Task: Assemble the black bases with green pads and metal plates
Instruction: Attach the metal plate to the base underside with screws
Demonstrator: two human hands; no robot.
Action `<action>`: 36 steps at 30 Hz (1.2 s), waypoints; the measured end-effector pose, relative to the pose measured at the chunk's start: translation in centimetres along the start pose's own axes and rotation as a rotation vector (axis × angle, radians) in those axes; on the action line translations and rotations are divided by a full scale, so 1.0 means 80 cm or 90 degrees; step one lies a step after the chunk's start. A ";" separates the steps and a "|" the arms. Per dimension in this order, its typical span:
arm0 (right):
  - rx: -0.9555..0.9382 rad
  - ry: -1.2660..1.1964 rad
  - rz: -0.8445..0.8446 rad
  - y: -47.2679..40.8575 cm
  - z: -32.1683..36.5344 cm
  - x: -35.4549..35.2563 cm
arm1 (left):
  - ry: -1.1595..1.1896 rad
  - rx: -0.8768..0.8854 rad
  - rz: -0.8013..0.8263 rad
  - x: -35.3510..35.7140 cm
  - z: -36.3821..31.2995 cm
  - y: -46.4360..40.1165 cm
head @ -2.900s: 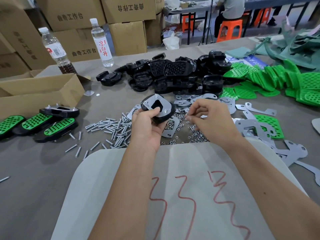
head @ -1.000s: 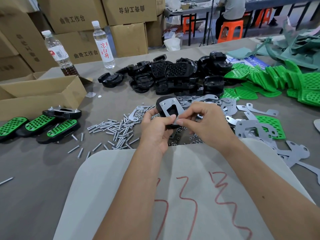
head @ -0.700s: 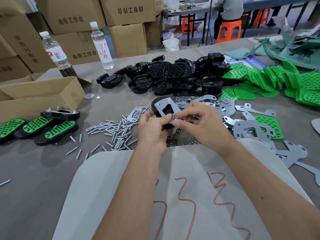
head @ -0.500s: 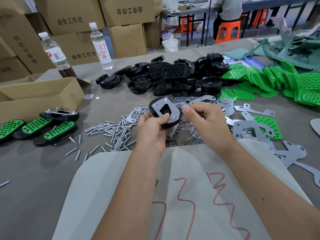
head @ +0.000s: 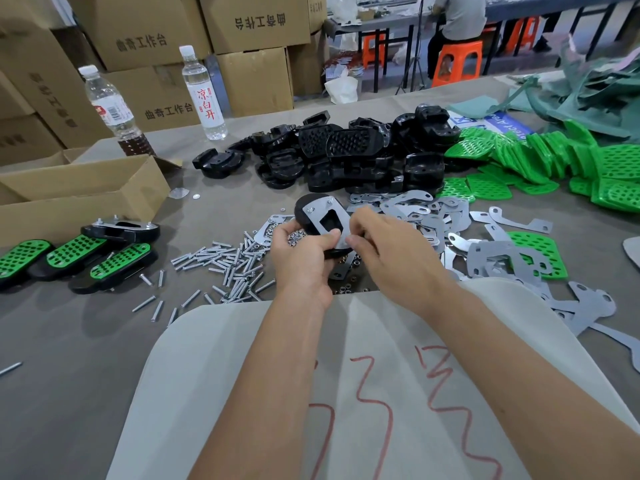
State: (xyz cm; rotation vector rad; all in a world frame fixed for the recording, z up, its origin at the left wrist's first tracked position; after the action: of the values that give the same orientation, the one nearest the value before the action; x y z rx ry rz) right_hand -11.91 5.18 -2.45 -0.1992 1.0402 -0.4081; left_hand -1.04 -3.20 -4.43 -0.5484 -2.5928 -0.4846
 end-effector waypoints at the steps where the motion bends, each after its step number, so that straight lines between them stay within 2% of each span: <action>1: -0.003 0.032 0.011 0.000 0.002 0.002 | -0.013 0.007 -0.004 -0.001 -0.001 0.000; 7: 0.012 0.140 0.066 -0.001 0.010 0.008 | -0.085 0.025 -0.038 -0.006 -0.004 -0.005; 15: 0.082 0.273 0.023 -0.002 0.015 0.010 | -0.139 0.098 -0.077 0.004 0.003 0.003; 20: 0.158 0.276 0.009 -0.002 0.009 0.007 | -0.149 0.113 -0.094 0.008 0.011 0.007; 25: 0.180 0.221 -0.020 -0.001 0.005 0.005 | -0.150 0.096 -0.106 0.007 0.010 0.007; 29: 0.135 0.080 -0.062 -0.002 -0.003 -0.002 | -0.123 0.069 -0.130 0.000 0.000 0.007; 33: 0.003 -0.010 0.060 -0.021 0.029 0.015 | -0.065 0.084 -0.198 -0.029 -0.030 0.005; 36: -0.055 -0.031 0.065 -0.057 0.070 0.036 | -0.043 0.148 -0.313 -0.058 -0.053 0.005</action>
State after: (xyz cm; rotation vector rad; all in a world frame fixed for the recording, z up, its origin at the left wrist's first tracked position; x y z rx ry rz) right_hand -6.86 -0.36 -0.30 -0.2315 1.0165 -0.2645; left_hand 4.45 -6.02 -3.01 0.1606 -2.7931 -0.3087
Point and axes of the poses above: each hand's wrist, its own y-axis away from the middle knuckle, its own x-axis out of the palm, z = x × y, the point moved 5 cm from there along -y, towards the middle knuckle, and after that the axes turned 7 degrees about z, right-handed, at the moved point
